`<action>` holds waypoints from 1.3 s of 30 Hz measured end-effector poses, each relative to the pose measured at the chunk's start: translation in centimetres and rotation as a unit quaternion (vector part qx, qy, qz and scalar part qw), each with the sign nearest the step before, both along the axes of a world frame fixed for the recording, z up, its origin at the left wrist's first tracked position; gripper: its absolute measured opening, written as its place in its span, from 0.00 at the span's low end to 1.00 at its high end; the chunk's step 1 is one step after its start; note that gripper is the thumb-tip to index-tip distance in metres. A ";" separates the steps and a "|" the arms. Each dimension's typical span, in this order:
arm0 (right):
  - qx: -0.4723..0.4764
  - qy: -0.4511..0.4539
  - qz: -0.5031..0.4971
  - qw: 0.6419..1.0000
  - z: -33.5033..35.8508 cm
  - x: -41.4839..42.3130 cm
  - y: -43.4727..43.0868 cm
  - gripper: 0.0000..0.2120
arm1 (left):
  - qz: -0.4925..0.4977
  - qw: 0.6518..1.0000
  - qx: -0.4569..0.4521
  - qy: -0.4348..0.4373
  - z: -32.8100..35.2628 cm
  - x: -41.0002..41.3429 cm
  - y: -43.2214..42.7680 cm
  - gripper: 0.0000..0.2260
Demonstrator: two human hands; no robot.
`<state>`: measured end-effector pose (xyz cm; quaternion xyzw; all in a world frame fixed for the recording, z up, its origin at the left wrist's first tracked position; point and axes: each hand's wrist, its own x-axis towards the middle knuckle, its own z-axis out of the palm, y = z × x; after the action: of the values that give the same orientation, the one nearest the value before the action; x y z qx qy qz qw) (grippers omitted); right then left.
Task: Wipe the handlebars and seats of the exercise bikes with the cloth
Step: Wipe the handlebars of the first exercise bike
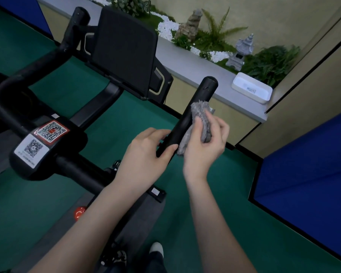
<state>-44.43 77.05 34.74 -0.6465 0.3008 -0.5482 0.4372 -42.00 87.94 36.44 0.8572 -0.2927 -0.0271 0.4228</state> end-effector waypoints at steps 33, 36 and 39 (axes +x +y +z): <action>-0.354 0.243 0.156 0.890 5.4 0.0 -3.7 0.08 | -0.007 0.999 -0.027 0.038 -0.3 0.6 0.1 0.14; -0.349 0.284 0.184 0.874 7.0 0.8 -4.1 0.09 | -0.005 0.998 -0.033 0.048 -0.3 0.7 0.2 0.14; -0.370 0.364 0.279 0.808 7.9 0.7 -3.8 0.07 | -0.007 0.998 -0.038 0.054 -0.4 0.7 0.2 0.15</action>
<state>-43.73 73.24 42.63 -0.9675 0.0184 -0.1970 0.1572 -41.30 88.12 36.06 0.8360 -0.2762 -0.0648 0.4697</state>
